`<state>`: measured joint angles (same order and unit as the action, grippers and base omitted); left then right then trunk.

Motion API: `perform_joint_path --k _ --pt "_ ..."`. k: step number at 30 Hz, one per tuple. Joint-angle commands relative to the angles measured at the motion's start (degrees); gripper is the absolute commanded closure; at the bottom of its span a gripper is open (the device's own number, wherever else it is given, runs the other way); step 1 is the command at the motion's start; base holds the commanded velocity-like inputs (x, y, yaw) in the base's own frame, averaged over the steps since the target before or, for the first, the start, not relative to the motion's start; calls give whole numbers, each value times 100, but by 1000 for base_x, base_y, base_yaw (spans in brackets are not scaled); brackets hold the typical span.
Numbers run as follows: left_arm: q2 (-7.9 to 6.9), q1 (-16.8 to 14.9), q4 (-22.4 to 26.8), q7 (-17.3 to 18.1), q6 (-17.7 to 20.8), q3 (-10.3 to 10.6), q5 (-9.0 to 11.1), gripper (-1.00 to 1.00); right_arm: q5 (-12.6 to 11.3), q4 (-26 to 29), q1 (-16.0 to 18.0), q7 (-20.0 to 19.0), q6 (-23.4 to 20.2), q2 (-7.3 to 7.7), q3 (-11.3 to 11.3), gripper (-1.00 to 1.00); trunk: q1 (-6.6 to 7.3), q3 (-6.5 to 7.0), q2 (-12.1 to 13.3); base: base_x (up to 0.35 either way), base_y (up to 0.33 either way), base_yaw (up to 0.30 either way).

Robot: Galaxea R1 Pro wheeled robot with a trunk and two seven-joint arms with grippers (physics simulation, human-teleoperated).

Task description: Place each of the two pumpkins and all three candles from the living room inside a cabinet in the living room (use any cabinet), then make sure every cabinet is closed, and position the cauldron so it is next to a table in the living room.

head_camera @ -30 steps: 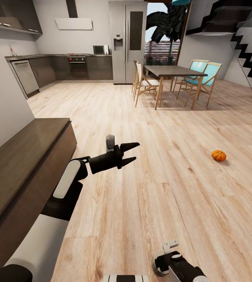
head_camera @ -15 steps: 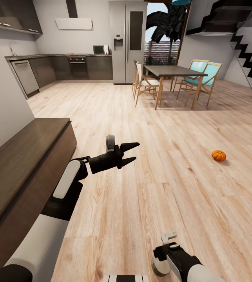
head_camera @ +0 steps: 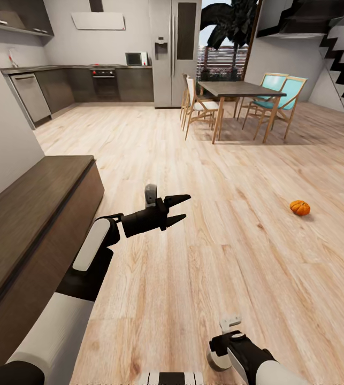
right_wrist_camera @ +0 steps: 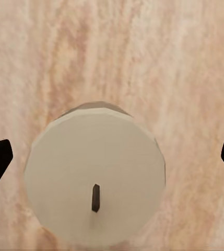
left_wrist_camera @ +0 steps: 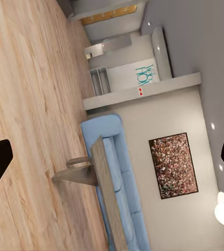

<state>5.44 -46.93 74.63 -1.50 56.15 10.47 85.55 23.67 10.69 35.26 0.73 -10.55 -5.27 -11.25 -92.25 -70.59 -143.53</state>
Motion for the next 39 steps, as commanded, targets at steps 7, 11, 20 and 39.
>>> perform_joint_path --k 7,11,20,39 --pt "0 0 -1 0 -4 0 5 -100 5 -1 0 -7 0 -1 1 -100 -18 -156 -10 0 0 0" --pt "0 0 -1 0 0 -1 5 -100 17 5 4 -29 0 -6 0 -100 -18 -156 -10 0 0 0" --pt "1 0 -1 0 -3 -1 5 -100 32 29 47 -207 0 -14 0 -100 -18 -156 -10 0 0 0" --pt "1 0 -1 0 -8 0 5 -100 6 45 53 -205 0 -1 1 -100 -46 -399 -24 0 0 0"
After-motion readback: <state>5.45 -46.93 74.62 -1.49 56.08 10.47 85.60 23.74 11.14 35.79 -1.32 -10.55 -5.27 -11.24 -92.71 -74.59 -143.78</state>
